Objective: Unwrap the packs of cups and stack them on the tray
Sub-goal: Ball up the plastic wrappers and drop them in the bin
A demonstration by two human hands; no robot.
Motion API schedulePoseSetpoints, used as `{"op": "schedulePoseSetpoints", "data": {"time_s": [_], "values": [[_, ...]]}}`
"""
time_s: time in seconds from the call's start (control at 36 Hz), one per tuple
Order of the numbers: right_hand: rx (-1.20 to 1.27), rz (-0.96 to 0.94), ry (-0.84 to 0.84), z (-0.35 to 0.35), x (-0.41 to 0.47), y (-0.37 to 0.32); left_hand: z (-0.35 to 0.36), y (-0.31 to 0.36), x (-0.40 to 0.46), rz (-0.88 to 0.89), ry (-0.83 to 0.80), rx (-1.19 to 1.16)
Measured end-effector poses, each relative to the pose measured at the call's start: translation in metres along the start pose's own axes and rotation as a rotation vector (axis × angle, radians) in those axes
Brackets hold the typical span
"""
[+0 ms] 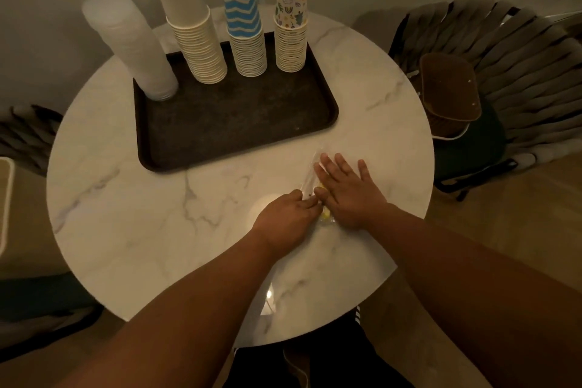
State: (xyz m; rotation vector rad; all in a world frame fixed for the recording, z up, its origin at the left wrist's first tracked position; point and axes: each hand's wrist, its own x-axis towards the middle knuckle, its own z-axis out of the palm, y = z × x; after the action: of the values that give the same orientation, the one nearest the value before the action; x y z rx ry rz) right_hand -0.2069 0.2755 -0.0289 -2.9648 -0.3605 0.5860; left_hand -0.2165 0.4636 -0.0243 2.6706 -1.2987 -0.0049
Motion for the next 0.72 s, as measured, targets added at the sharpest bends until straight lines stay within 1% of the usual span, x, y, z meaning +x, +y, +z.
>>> {"op": "schedulePoseSetpoints", "data": {"time_s": [0.08, 0.17, 0.22, 0.31, 0.33, 0.39, 0.44, 0.53, 0.64, 0.72], "values": [[0.022, 0.072, -0.043, -0.007, 0.005, 0.001, -0.004, -0.001, 0.001, -0.003, -0.053, -0.014], [0.077, 0.04, -0.072, -0.018, 0.002, 0.005, -0.009, 0.003, -0.002, -0.031, -0.148, -0.032], [0.129, -0.07, 0.015, -0.018, -0.011, 0.01, -0.015, 0.01, -0.003, -0.079, -0.24, -0.047], [0.279, -0.248, 0.19, -0.006, -0.04, 0.011, -0.025, 0.016, -0.003, -0.161, -0.299, -0.101], [0.317, -0.285, 0.25, 0.002, -0.048, 0.009, -0.027, 0.015, -0.001, -0.194, -0.316, -0.119], [0.336, -0.293, 0.336, 0.015, -0.057, 0.0, -0.03, 0.01, 0.006, -0.233, -0.324, -0.16], [0.366, -0.253, 0.392, 0.019, -0.054, -0.008, -0.032, 0.005, 0.014, -0.266, -0.339, -0.209], [0.477, -0.089, 0.421, 0.011, -0.043, -0.016, -0.031, -0.003, 0.019, -0.369, -0.313, -0.35], [0.595, 0.148, 0.433, 0.005, -0.037, -0.021, -0.024, -0.008, 0.014, -0.603, -0.116, -0.58], [0.648, 0.304, 0.425, 0.003, -0.032, -0.023, -0.02, -0.008, 0.017, -0.739, 0.001, -0.641]]}}
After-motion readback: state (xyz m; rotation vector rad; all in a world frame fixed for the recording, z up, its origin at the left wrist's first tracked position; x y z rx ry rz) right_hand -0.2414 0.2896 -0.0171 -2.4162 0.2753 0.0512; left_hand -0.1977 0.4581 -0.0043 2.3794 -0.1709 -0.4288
